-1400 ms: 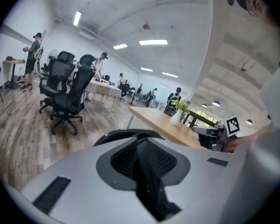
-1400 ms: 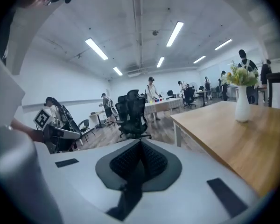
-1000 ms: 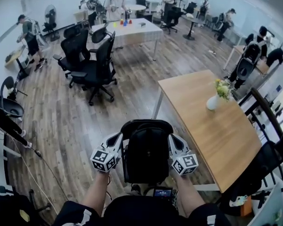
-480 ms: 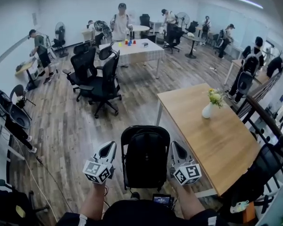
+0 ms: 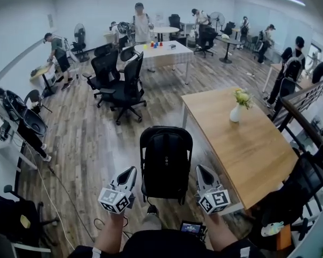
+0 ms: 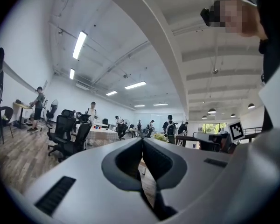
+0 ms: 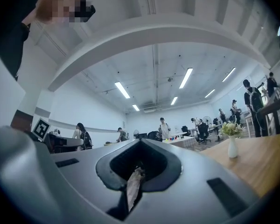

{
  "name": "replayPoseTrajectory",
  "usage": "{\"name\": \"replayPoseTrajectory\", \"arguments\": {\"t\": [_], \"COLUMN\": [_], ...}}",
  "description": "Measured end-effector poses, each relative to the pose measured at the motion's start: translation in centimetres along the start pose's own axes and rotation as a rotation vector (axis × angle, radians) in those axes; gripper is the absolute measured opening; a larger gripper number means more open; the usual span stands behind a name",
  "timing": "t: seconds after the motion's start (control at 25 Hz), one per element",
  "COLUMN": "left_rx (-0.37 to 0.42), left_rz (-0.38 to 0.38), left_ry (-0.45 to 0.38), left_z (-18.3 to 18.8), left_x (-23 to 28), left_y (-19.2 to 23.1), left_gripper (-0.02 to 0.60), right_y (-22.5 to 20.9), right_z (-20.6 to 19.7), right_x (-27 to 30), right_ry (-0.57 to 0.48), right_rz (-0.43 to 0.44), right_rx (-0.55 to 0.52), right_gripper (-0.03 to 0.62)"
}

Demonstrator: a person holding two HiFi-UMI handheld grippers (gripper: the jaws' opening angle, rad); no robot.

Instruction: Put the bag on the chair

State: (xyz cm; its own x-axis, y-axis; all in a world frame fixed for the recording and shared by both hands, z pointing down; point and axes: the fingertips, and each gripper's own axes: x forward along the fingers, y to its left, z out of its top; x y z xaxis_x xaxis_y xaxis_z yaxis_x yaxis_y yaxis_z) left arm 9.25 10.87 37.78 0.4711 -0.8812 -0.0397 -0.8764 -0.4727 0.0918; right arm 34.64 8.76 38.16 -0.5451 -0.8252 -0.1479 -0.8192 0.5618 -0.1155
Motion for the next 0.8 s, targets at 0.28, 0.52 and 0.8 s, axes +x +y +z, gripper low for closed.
{"name": "replayPoseTrajectory", "arguments": {"t": [0.28,0.52,0.8], "left_rx": [0.019,0.013,0.020], "left_rz": [0.017,0.028,0.027], "left_ry": [0.033,0.035,0.000], "left_z": [-1.8,-2.1,-0.9], "left_x": [-5.7,-9.0,-12.0], "left_y": [-4.0,-4.9,-3.8], "left_gripper": [0.003,0.003,0.003], "right_y": [2.9,5.4,8.3], "right_z": [-1.5,-2.1,-1.0], "right_x": [-6.3,-9.0,-9.8], "right_ry": [0.013,0.022,0.035], "right_rz": [0.029,0.019,-0.046], "right_rx": [0.038,0.028,-0.061], "right_gripper": [0.011,0.011,0.011]}}
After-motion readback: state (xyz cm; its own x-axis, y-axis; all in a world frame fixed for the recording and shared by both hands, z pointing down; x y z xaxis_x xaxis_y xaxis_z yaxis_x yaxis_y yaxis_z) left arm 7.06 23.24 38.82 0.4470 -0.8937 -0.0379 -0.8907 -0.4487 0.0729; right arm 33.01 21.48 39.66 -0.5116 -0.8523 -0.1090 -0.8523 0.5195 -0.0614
